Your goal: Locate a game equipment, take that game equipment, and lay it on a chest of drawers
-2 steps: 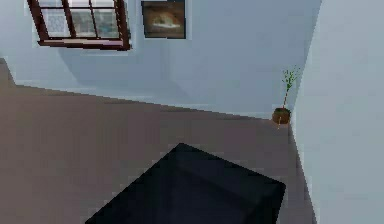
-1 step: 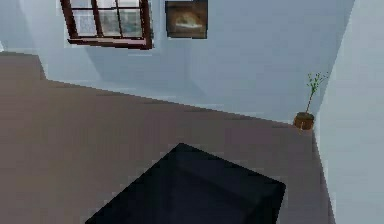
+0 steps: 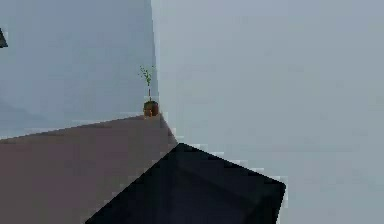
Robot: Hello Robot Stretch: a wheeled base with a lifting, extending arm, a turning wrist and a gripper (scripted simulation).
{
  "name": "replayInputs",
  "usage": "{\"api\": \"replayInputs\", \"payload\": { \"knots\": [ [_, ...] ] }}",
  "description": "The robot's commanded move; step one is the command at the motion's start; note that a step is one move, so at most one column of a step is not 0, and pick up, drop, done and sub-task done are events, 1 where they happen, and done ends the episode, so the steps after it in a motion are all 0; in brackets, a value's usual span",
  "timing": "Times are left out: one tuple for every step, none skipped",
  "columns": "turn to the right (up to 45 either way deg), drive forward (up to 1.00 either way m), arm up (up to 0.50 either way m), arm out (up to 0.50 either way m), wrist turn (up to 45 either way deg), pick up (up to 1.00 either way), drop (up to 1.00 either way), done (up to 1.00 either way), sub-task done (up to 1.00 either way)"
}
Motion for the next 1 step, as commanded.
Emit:
{"api": "replayInputs", "payload": {
  "knots": [
    [45.0, 0.0, 0.0, 0.0, 0.0, 0.0, 0.0, 0.0, 0.0]
  ]
}}
